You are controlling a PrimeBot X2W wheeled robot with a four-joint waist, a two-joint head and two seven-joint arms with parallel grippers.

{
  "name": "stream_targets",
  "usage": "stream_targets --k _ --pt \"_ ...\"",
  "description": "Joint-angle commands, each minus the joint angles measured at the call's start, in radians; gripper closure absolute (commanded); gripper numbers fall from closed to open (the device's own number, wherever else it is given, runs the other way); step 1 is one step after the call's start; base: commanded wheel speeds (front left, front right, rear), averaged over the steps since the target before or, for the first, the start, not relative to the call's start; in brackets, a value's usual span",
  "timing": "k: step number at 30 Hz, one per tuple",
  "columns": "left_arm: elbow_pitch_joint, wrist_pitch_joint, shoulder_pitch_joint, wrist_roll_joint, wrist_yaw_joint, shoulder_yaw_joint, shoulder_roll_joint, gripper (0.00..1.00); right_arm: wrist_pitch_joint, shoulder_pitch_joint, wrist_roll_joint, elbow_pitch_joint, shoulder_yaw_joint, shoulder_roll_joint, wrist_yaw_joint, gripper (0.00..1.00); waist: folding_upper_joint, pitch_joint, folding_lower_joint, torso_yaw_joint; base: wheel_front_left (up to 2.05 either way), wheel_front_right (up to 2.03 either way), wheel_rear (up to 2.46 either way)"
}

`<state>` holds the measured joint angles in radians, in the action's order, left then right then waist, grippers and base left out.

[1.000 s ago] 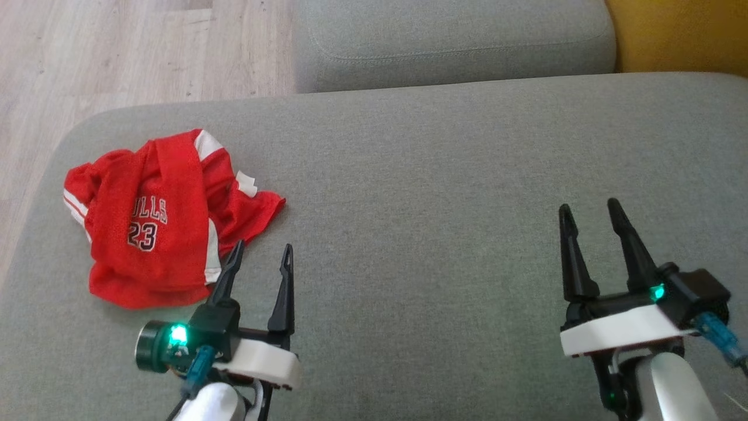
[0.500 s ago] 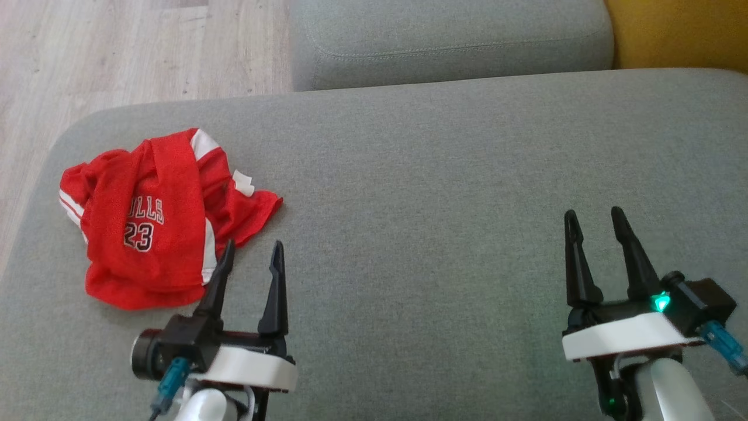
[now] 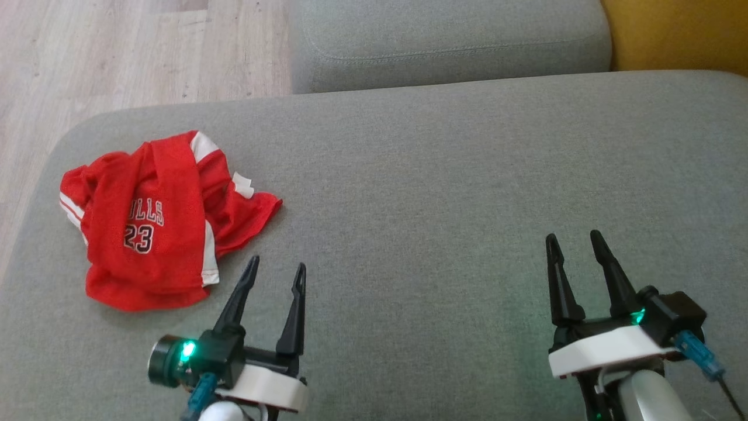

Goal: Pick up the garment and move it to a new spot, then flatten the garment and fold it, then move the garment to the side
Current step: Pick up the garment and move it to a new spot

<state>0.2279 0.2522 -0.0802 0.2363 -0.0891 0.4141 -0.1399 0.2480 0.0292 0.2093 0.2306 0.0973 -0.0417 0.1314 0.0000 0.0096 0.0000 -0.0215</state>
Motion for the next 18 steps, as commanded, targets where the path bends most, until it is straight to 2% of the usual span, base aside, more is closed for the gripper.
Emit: stream_targets --k 1,12,18 --pt "-0.018 0.01 -0.026 -0.007 0.004 -0.046 0.002 0.0 0.014 0.036 -0.005 -0.023 0.028 -0.008 -0.001 0.0 0.0 -0.001 0.0 0.0 0.0 0.0 0.0" --pt "-0.002 0.01 -0.026 -0.037 0.035 -0.088 0.031 0.0 0.014 0.042 0.001 -0.009 0.032 -0.008 -0.001 0.0 0.0 -0.003 0.0 0.004 0.0 0.0 0.0" --pt "0.008 0.01 -0.022 -0.052 0.045 -0.106 0.041 0.0 0.014 0.035 0.007 -0.02 0.048 -0.008 -0.001 0.0 0.0 -0.011 0.0 0.034 0.0 0.0 0.0"
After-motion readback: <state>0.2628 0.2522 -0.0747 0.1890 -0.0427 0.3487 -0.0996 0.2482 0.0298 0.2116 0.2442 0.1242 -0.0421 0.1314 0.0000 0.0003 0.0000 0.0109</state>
